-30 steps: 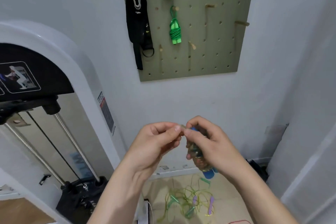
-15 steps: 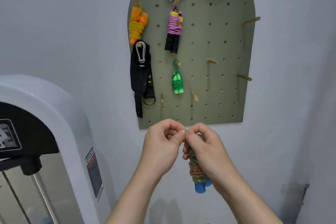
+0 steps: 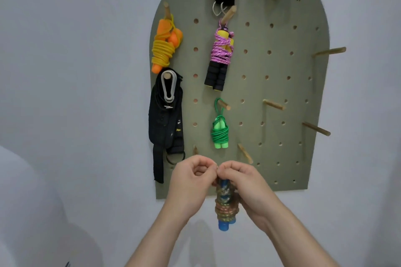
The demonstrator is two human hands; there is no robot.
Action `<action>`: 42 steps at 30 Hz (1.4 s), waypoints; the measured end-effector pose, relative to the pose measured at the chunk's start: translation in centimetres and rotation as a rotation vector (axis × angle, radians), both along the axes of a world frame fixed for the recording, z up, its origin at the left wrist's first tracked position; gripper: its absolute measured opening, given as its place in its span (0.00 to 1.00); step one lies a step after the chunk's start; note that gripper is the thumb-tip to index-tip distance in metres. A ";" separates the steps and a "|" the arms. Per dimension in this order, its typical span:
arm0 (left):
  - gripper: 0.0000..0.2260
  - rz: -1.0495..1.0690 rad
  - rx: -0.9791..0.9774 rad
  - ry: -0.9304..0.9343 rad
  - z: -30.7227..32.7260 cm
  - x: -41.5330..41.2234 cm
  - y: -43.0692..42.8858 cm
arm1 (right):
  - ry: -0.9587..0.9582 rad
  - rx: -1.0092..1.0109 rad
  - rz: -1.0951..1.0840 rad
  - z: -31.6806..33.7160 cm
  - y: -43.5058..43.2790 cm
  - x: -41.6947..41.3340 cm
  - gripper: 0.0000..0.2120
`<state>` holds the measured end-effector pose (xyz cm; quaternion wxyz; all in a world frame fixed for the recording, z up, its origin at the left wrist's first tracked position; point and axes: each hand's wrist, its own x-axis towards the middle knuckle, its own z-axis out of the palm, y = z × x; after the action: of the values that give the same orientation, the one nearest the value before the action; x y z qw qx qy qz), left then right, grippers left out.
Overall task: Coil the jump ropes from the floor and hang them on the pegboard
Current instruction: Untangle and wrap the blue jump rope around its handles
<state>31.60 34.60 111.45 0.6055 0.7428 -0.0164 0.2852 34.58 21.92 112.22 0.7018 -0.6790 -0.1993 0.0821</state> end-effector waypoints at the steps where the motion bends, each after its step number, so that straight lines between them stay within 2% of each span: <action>1: 0.03 0.040 0.010 0.014 -0.4 1.0 1.0 | 0.050 0.006 -0.006 -0.4 0.9 1.1 0.08; 5: 0.05 0.129 -0.010 0.059 -2.3 5.1 4.4 | 0.173 -0.012 -0.067 -2.5 4.1 5.0 0.08; 8: 0.04 0.149 0.090 0.057 -3.4 8.2 5.7 | 0.189 0.001 -0.152 -3.5 5.8 7.4 0.08; 13: 0.08 0.168 0.213 -0.049 -5.1 11.4 6.6 | 0.197 0.015 -0.217 -4.6 7.3 10.1 0.07; 16: 0.06 0.211 0.376 -0.177 -6.1 11.8 6.9 | 0.136 -0.018 -0.210 -5.3 7.7 10.9 0.07; 18: 0.05 0.221 0.408 -0.223 -6.4 12.2 7.3 | 0.075 -0.030 -0.211 -5.8 7.7 11.4 0.06; 22: 0.06 0.144 0.381 -0.255 -6.6 13.1 8.0 | -0.003 -0.048 -0.194 -6.3 7.5 12.5 0.05; 28: 0.05 0.122 0.400 -0.253 -6.2 13.6 8.7 | -0.250 -0.191 -0.269 -6.4 7.4 13.4 0.08; 33: 0.06 0.024 0.347 -0.126 -5.4 13.7 9.2 | -0.101 -0.001 -0.236 -6.7 7.4 13.4 0.05; 38: 0.06 -0.013 0.176 0.034 -4.9 14.2 9.2 | 0.266 0.174 -0.088 -7.0 7.4 13.9 0.05; 40: 0.06 -0.008 0.070 0.049 -5.2 14.4 8.9 | 0.306 0.189 -0.072 -6.8 7.5 14.3 0.06; 42: 0.06 -0.005 -0.045 0.039 -5.8 14.4 8.5 | 0.256 0.163 -0.095 -6.4 7.7 14.7 0.07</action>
<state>46.00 43.12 105.69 0.6230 0.7344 0.0002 0.2693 49.29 29.62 105.84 0.7774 -0.6124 -0.0819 0.1179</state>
